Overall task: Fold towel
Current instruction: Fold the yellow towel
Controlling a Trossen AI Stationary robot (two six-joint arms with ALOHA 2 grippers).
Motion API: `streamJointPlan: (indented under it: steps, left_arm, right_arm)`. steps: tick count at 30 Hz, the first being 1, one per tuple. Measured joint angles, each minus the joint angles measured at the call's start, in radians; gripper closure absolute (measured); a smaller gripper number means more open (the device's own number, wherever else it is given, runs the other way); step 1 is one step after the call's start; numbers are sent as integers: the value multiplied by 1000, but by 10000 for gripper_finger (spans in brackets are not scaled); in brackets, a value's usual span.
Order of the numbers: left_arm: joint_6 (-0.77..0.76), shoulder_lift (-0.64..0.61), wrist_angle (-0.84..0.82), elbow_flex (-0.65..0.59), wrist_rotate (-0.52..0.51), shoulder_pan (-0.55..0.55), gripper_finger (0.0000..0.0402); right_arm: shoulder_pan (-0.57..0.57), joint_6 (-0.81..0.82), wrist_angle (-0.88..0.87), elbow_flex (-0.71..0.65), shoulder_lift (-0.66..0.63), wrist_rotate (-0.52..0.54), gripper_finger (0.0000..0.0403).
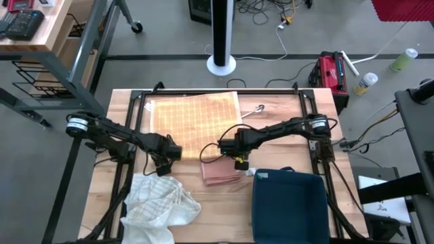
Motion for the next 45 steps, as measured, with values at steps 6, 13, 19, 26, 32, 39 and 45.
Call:
streamJointPlan:
  steps: [6, 13, 19, 26, 32, 39, 45]
  left_arm:
    - [-101, -98, -35, -11, -16, -3, 391]
    - [-194, -199, -88, 57, 100, -44, 397]
    - [-234, -219, -206, 192, 206, -81, 400]
    - [-267, -208, -275, 373, 332, -101, 400]
    - [-222, -154, -465, 447, 131, -72, 401]
    - [-147, -94, -494, 422, 41, 4, 401]
    - [-95, -56, -492, 417, -78, 89, 401]
  right_arm:
    - [7, -2, -45, 2, -31, 20, 394]
    - [35, 36, -147, 6, -173, 54, 401]
    - [71, 88, -230, 7, -283, 52, 402]
    - [134, 91, -286, 7, -356, -31, 402]
    - [116, 45, -287, 33, -350, 87, 403]
    - [23, -49, -267, 77, -301, 223, 403]
    - [-84, -140, -200, 90, -247, 258, 403]
